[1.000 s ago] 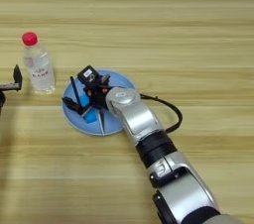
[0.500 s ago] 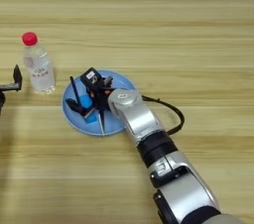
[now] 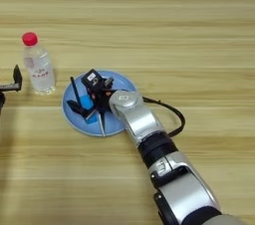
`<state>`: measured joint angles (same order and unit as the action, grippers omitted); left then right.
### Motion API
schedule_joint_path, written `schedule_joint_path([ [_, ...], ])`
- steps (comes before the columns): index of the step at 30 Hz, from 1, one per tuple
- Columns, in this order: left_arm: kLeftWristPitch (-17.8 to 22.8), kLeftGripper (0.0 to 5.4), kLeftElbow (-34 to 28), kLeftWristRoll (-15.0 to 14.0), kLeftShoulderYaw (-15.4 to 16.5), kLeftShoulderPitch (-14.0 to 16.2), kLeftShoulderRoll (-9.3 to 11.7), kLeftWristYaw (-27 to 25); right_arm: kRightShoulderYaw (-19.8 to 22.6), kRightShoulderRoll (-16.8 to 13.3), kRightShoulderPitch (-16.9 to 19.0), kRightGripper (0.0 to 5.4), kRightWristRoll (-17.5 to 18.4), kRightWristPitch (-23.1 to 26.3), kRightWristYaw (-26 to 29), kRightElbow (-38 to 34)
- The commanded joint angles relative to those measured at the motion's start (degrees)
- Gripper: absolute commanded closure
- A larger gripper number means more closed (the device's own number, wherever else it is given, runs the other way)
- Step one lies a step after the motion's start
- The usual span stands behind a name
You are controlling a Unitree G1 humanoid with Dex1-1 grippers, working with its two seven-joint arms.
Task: Move the objects on the table
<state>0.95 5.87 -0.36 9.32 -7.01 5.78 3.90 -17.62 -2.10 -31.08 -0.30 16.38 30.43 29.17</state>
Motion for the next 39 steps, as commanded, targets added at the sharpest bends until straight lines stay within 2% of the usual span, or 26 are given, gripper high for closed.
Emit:
schedule_joint_path([
  [1,1.1,0.05,-0.7,0.2,-0.1,0.4,0.2,0.2,-0.1,0.5,-0.4,0.0,-0.3,-1.2,1.2,2.0],
  [10,1.2,0.05,-0.8,0.2,-0.1,0.5,0.2,0.2,0.5,0.7,-1.2,0.0,-0.3,-3.7,2.6,5.1],
  [23,1.5,0.0,-1.2,0.2,-0.1,0.6,0.1,0.2,0.9,0.9,-1.9,1.57,-0.7,-5.5,3.3,8.1],
  [39,1.5,0.0,-1.1,0.3,-0.3,0.6,0.1,0.4,1.2,1.0,-1.9,3.2,-0.8,-5.8,3.5,8.5],
])
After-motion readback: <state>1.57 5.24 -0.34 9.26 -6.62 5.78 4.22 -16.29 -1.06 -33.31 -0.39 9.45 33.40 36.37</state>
